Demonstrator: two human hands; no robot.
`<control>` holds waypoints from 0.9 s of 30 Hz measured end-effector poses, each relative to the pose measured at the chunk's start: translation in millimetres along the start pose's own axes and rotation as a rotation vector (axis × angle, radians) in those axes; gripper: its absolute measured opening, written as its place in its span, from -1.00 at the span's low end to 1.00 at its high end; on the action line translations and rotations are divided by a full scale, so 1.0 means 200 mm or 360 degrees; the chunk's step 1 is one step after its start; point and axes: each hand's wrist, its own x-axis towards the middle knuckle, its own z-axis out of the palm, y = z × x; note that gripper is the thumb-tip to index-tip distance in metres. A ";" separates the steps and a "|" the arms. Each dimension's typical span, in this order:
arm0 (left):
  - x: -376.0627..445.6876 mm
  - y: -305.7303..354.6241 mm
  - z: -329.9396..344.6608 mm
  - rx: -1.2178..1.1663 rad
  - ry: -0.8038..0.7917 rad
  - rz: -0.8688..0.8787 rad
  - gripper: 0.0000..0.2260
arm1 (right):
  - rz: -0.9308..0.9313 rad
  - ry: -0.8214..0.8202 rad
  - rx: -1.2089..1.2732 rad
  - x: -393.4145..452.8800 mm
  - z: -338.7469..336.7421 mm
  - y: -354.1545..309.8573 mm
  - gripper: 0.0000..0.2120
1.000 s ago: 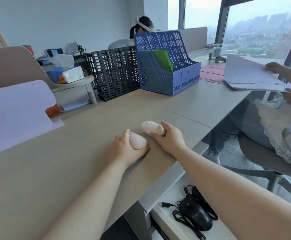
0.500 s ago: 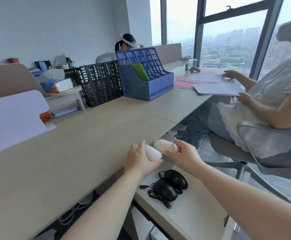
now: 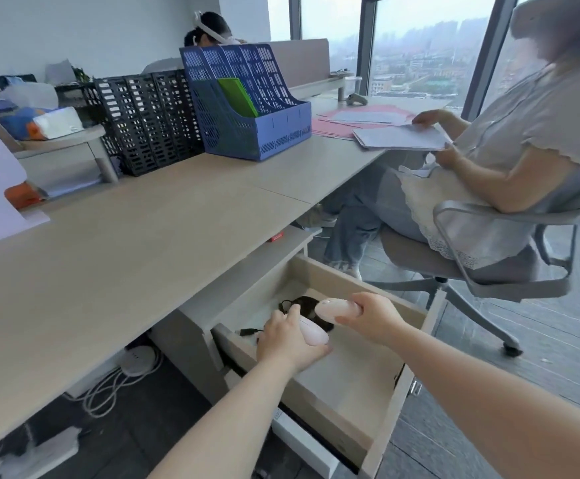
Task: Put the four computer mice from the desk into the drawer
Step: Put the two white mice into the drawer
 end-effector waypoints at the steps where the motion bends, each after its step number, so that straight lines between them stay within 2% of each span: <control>1: 0.01 0.00 0.03 0.0014 -0.0029 -0.0016 -0.10 | 0.0023 -0.0042 -0.0012 0.01 0.03 0.02 -0.57; 6: 0.04 -0.01 0.14 0.0203 -0.0175 -0.0079 -0.13 | 0.0108 -0.0230 -0.0119 0.04 0.16 0.12 -0.46; 9: 0.07 -0.01 0.21 0.0348 -0.0267 -0.0074 -0.15 | 0.0099 -0.0273 -0.0198 0.08 0.20 0.15 -0.63; 11: 0.08 0.00 0.25 0.0407 -0.0295 -0.0043 -0.16 | 0.0114 -0.0280 -0.0213 0.10 0.21 0.16 -0.63; 16: 0.12 0.04 0.33 0.0516 -0.0276 -0.0019 -0.16 | 0.0136 -0.0284 -0.0323 0.15 0.24 0.17 -0.46; 21: 0.14 0.04 0.40 0.0601 -0.0228 -0.0028 -0.12 | 0.0082 -0.0407 -0.0591 0.17 0.31 0.20 -0.56; 27: 0.17 0.03 0.42 0.0545 -0.0285 -0.0005 -0.14 | 0.0017 -0.0445 -0.0668 0.19 0.32 0.20 -0.53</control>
